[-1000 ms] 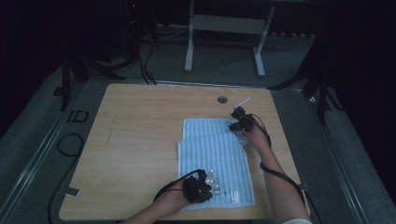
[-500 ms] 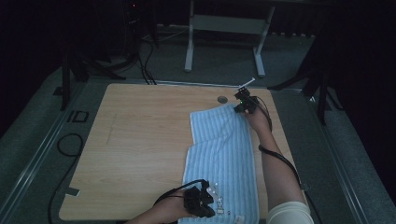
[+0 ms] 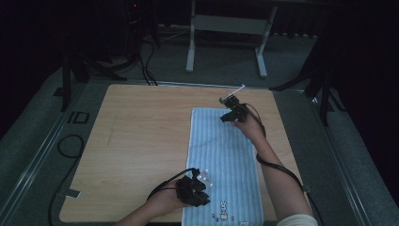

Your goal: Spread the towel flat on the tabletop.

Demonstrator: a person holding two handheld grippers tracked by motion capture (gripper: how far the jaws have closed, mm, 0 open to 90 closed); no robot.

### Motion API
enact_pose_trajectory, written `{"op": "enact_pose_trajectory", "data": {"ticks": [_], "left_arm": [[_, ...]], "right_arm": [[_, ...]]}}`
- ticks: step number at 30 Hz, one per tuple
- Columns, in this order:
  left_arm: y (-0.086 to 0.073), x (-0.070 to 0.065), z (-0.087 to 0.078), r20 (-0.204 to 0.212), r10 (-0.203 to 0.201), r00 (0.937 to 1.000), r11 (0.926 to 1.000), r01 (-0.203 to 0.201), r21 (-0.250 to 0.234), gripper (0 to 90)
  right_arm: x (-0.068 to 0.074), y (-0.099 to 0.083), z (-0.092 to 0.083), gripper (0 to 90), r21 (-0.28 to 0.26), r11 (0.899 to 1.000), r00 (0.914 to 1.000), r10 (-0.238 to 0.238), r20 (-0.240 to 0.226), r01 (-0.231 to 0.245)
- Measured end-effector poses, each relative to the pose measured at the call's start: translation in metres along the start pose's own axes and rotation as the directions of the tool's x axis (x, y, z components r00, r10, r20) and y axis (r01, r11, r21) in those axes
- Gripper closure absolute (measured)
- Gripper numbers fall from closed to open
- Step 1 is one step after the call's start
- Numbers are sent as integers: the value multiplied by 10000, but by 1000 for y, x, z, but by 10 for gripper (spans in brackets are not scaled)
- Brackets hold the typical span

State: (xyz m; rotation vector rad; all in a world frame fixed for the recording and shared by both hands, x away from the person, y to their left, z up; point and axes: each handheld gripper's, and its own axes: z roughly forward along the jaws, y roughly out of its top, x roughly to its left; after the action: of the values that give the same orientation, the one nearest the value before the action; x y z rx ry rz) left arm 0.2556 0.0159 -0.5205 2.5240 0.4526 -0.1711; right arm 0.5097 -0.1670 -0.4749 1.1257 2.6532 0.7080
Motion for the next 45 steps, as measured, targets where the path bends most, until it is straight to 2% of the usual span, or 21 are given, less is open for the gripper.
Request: {"op": "enact_pose_trajectory", "data": {"ticks": [3,5,8,11,18,21,24,26,29,31,32,33,34,35,36,37,38,41,43,44,45], "left_arm": [[-4,2,9,85,-91,9999,9998,90,198,780],[-5,2,13,138,-97,9999,9997,94,240,779],[-5,4,13,230,-171,9996,9997,166,190,779],[-3,8,14,298,-186,9994,9997,181,188,779],[6,16,17,257,-320,9992,9995,318,85,766],[12,16,14,235,-162,9996,9998,163,-70,738],[18,21,0,-448,-18,9990,9998,8,-220,710],[20,34,-9,-926,-214,9955,9991,179,-382,709],[21,58,-20,-1541,-645,9859,9961,543,-698,674],[21,71,-24,-2026,-816,9758,9935,635,-939,675],[21,79,-24,-2132,-978,9721,9924,792,-940,675],[21,86,-25,-2332,-1178,9653,9902,962,-1016,675],[21,86,-25,-2332,-1178,9653,9902,962,-1016,676],[22,99,-25,-2634,-1345,9553,9889,1123,-978,678],[22,104,-26,-2814,-1485,9480,9868,1236,-1043,690],[22,104,-26,-2814,-1485,9480,9868,1236,-1043,693],[23,116,-26,-3159,-1702,9334,9836,1415,-1121,692],[22,131,-24,-3478,-2229,9107,9731,1864,-1354,690],[21,140,-20,-3584,-2481,9000,9678,2136,-1335,675],[20,144,-18,-3627,-2526,8970,9670,2206,-1278,665],[19,147,-15,-3553,-2577,8986,9659,2297,-1194,647]], "right_arm": [[16,-5,17,888,372,9987,9994,-345,-78,347],[20,-8,32,888,730,9965,9990,-408,-166,419],[22,-10,49,892,1161,9919,9987,-516,-53,519],[19,-7,55,896,999,9943,9993,-370,-49,373],[13,7,62,894,981,9940,9988,-487,76,478],[11,7,60,864,767,9966,9996,-294,-40,297],[7,0,44,864,299,9995,9999,-110,-94,112],[3,-9,30,864,110,9999,10000,-14,54,14],[-5,-27,9,851,-30,10000,9990,0,458,2],[-9,-40,-3,851,-158,9998,9980,90,628,-80],[-10,-48,-8,841,-153,9998,9978,99,663,-89],[-11,-55,-12,841,-213,9996,9974,184,690,-170],[-12,-63,-15,841,-229,9995,9973,242,696,-227],[-13,-70,-16,842,-138,9997,9973,231,703,-222],[-14,-78,-17,844,-102,9997,9968,235,760,-228],[-14,-78,-17,844,-102,9997,9968,235,760,-228],[-16,-92,-18,847,26,9996,9966,285,775,-288],[-18,-105,-18,850,46,9986,9960,524,725,-529],[-19,-110,-15,849,85,9985,9958,542,732,-550],[-19,-112,-12,848,164,9981,9957,584,721,-597],[-20,-114,-9,842,248,9979,9961,578,666,-595]]}}
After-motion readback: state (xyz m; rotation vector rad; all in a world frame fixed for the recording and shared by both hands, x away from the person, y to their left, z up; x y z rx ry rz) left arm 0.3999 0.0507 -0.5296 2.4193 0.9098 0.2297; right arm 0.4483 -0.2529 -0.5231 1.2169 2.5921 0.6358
